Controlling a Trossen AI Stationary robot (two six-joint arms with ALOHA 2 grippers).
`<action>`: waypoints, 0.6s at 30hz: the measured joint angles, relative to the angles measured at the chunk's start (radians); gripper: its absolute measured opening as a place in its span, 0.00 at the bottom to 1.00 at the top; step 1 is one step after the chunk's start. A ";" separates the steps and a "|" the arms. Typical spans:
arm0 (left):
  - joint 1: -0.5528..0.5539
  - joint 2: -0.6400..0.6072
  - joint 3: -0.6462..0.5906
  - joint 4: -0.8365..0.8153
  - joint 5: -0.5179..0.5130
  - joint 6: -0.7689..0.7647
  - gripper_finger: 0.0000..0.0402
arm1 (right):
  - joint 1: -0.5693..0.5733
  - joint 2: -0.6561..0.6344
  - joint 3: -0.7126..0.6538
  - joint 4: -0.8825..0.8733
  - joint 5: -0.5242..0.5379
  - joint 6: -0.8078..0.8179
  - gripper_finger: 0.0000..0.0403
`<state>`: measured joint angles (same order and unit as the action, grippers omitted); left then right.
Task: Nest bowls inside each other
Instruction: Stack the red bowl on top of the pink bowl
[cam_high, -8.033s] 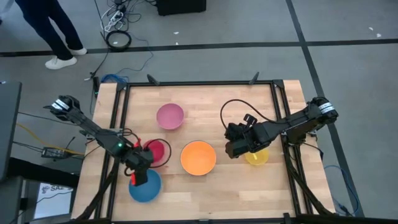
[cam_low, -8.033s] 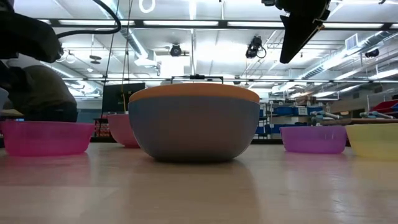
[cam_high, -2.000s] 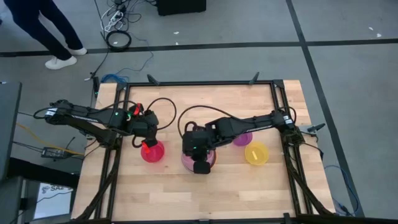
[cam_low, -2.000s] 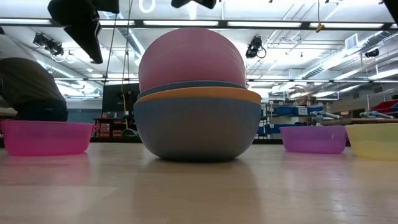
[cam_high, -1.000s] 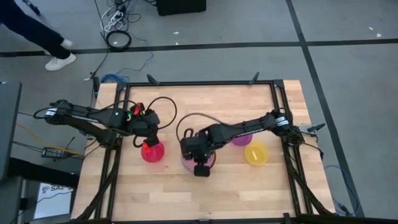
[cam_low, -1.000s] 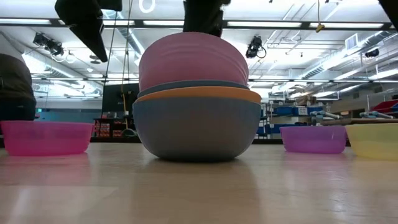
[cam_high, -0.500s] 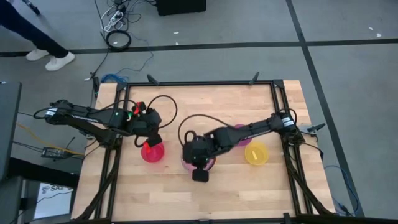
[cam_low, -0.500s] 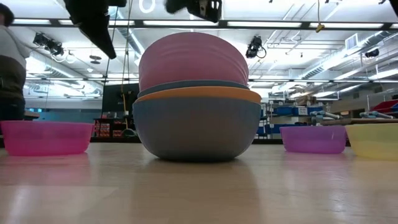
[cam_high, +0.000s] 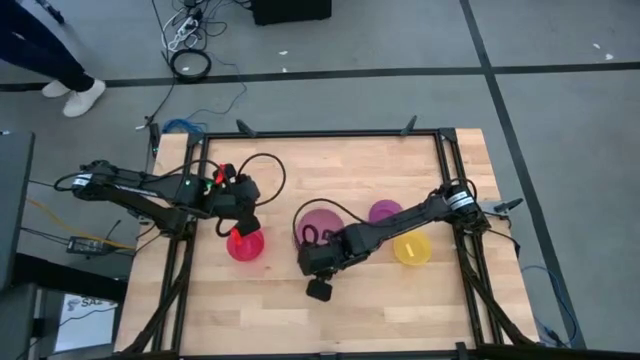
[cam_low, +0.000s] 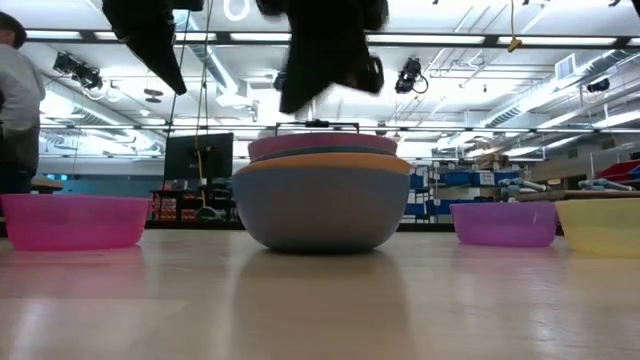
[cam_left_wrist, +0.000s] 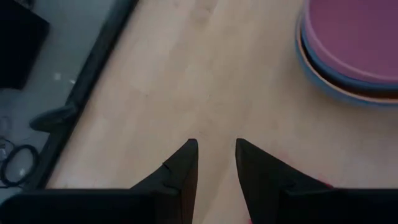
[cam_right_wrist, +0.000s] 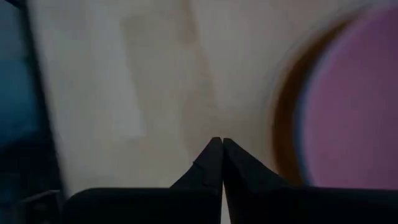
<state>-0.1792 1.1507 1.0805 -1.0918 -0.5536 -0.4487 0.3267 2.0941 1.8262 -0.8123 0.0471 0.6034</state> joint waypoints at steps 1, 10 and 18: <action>0.000 -0.002 0.000 -0.009 0.035 0.000 0.29 | 0.007 0.000 0.020 0.005 0.001 0.001 0.00; -0.129 -0.009 -0.090 -0.196 0.503 -0.001 0.29 | 0.117 -0.004 0.284 -0.444 0.477 0.110 0.00; -0.220 -0.007 -0.179 -0.026 0.482 -0.088 0.29 | 0.170 -0.009 0.360 -0.750 0.617 0.387 0.01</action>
<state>-0.3994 1.1439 0.9013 -1.1176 -0.0720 -0.5365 0.4969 2.0850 2.1859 -1.5624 0.6636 0.9899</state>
